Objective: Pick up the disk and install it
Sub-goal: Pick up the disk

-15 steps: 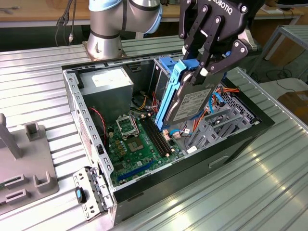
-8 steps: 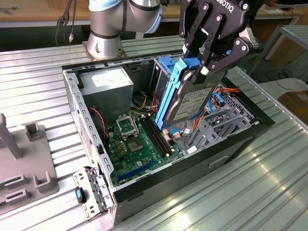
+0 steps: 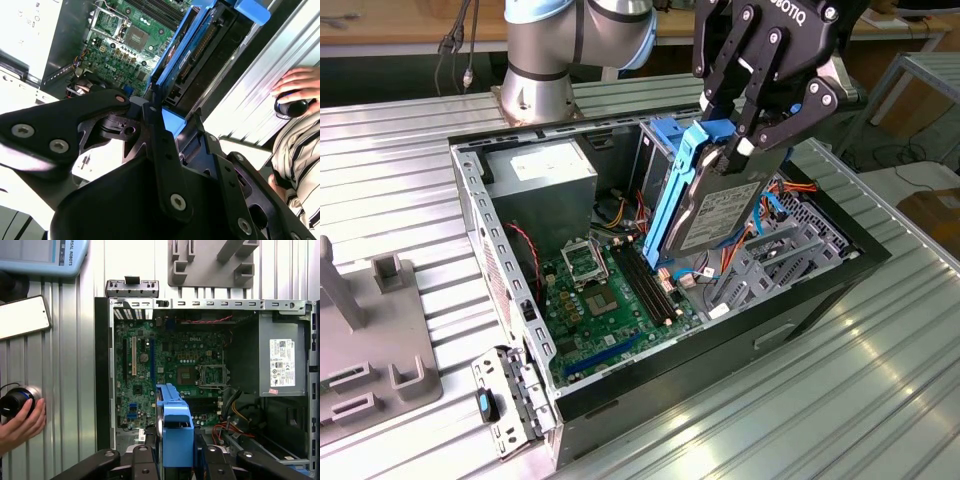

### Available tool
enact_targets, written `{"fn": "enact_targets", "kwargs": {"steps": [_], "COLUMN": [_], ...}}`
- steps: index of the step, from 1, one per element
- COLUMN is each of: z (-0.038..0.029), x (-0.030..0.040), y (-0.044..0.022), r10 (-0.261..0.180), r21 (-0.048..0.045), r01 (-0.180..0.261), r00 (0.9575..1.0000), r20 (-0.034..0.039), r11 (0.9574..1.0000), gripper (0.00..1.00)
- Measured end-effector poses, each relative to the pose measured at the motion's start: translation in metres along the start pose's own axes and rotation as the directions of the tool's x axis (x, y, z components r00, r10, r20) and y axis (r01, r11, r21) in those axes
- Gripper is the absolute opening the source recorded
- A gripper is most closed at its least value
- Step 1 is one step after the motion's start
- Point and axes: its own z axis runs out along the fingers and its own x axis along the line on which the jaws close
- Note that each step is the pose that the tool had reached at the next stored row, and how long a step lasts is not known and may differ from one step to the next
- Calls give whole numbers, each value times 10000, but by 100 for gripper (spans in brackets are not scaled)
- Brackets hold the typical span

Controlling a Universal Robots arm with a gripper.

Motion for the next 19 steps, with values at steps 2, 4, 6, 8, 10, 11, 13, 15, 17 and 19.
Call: {"fn": "enact_targets", "kwargs": {"steps": [2, 4, 6, 8, 10, 11, 13, 15, 17, 19], "z": [-1, -1, 1, 2, 6, 7, 7, 9, 9, 9], "x": [4, 9, 13, 12, 11, 10, 10, 10, 9, 9], "y": [1, -9, -114, -180, -349, -379, -433, -482, -523, -536], "r10": [0, -2, 0, -1, 0, -1, 0, 0, 0, 1], "r21": [0, -1, 0, -1, 0, 0, -1, 0, -1, -1], "r01": [0, 2, 0, 1, 0, 1, 0, 0, 0, -1], "r00": [10000, 10000, 10000, 10000, 10000, 10000, 10000, 10000, 10000, 10000], "r20": [-1, -1, 0, -1, -1, 0, -1, 0, -1, -1], "r11": [10000, 10000, 10000, 10000, 10000, 10000, 10000, 10000, 10000, 10000], "gripper": [36, 36, 36, 36, 36, 36, 36, 36, 36, 36]}}
